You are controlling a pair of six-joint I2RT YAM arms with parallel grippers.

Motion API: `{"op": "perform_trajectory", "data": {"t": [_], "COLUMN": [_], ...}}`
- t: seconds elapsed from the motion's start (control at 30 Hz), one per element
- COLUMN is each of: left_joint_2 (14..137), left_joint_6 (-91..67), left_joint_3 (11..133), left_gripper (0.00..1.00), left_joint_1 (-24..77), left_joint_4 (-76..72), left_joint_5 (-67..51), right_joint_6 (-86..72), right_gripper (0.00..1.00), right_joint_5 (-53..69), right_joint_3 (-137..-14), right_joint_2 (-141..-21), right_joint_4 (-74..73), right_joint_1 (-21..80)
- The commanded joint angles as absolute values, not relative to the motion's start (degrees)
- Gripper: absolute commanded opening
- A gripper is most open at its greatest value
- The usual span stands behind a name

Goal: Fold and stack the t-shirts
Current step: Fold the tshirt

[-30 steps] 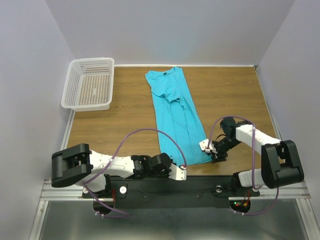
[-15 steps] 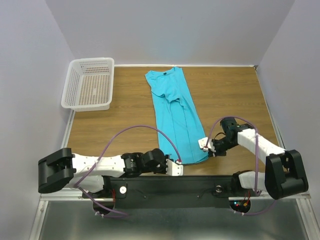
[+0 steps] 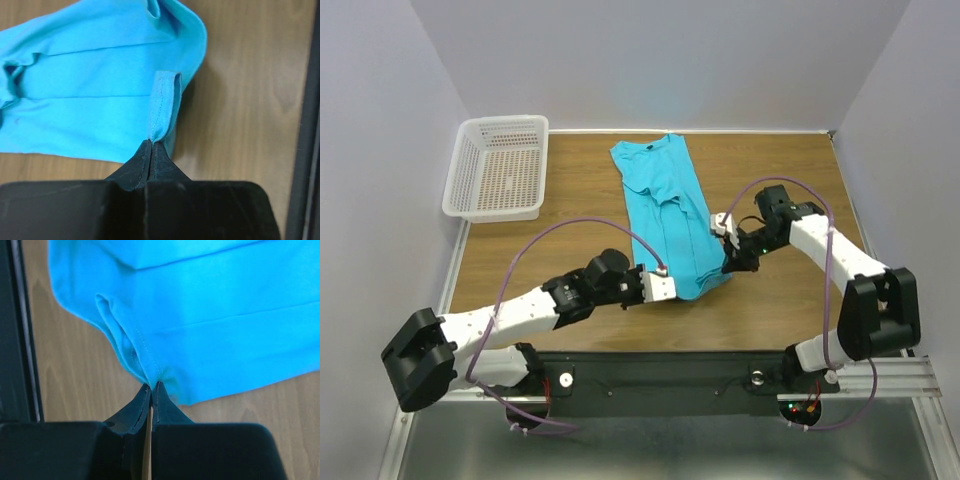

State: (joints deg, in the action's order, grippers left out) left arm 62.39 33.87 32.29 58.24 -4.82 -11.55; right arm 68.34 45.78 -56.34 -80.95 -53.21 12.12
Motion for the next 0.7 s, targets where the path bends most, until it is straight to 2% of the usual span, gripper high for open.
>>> {"op": "perform_trajectory", "data": {"t": [0.0,0.37,0.67], "left_joint_2": [66.0,80.58,90.16], "left_joint_6": [38.13,43.24,45.35], "left_joint_3": [37.52,47.36,58.35], "left_gripper": [0.0,0.0,0.0], "left_joint_1": [51.88,37.9,31.29], "left_joint_4": [-7.19,-14.06,-13.71], "left_joint_5": [-16.43,-19.24,-21.53], "right_joint_6": [58.99,48.61,43.25], "right_gripper": [0.01,0.01,0.01], "right_joint_5": [46.23,40.87,40.61], "right_joint_3": [-62.92,-78.55,-91.22], "right_joint_2": [-86.28,-101.33,-112.39], "right_joint_4": [-51.42,-43.86,-41.75], "right_joint_1": [12.48,10.2,9.05]}}
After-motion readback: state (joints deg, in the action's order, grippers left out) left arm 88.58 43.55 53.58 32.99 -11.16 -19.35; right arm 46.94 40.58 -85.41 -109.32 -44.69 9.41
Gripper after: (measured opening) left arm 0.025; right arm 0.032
